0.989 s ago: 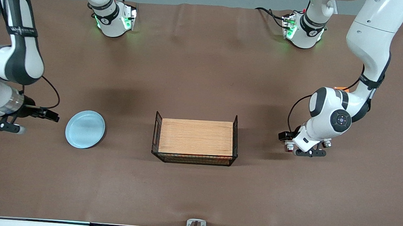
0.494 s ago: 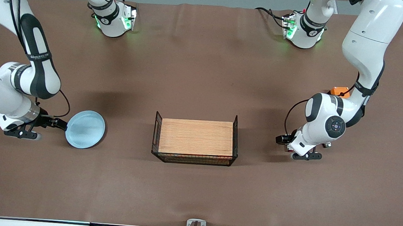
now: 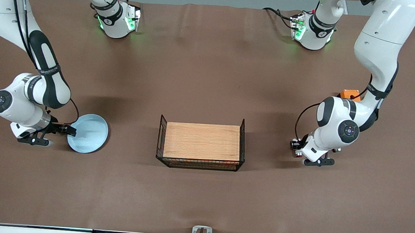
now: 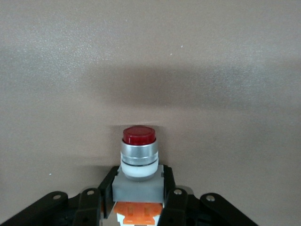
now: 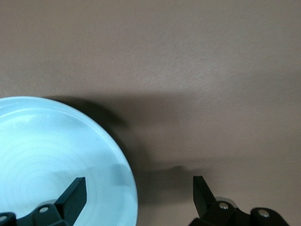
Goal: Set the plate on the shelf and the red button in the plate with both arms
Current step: 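Grasp the plate rim with the right gripper while the left gripper grasps the button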
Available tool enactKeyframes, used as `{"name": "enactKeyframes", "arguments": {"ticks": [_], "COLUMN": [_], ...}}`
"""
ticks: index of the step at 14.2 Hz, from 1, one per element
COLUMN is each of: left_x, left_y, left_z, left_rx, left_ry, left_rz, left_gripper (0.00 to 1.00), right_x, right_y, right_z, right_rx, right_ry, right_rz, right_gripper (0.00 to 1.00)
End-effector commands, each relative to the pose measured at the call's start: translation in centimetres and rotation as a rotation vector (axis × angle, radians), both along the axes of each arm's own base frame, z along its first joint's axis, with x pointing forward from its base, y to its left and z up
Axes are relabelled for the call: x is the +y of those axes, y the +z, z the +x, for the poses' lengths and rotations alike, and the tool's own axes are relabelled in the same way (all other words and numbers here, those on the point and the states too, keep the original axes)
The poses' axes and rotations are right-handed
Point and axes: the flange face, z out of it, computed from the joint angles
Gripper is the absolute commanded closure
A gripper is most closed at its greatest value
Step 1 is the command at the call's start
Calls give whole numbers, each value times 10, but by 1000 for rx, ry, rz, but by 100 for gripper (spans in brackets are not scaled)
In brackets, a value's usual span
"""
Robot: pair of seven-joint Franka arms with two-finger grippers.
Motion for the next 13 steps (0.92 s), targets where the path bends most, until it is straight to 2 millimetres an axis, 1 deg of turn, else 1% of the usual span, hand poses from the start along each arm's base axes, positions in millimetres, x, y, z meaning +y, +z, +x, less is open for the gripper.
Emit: {"name": "enactKeyframes", "arguments": {"ticks": [1,3,4,5,7,8,9,10,12,13], "left_x": [-1,-1,-2,-2,-4,-4,-5,-5,-5,-5], "left_y": [6,15,20,29,46,53,58,63,76,78], "left_z": [8,13,17,22,31,34,35,35,37,36], "left_rx": [-23,-40,-50,-66,-98,-109,-117,-121,-134,-122], "left_ry": [14,15,17,21,21,22,19,18,16,15], "left_rz": [-3,-5,-7,-9,-13,-15,-13,-13,-12,-9], "left_gripper": [69,69,69,69,69,69,69,69,69,69], "right_x": [1,2,2,2,2,1,2,2,3,3], "right_y": [-4,-7,-8,-8,-12,-16,-14,-16,-15,-14], "right_z": [0,0,-1,-1,-1,-2,-2,-3,-2,-1], "right_rx": [-5,0,2,2,6,12,11,18,18,18], "right_ry": [5,16,16,16,14,13,14,14,14,13], "right_rz": [24,26,26,26,28,29,28,30,31,31], "right_gripper": [0,0,3,6,16,23,31,42,62,74]}}
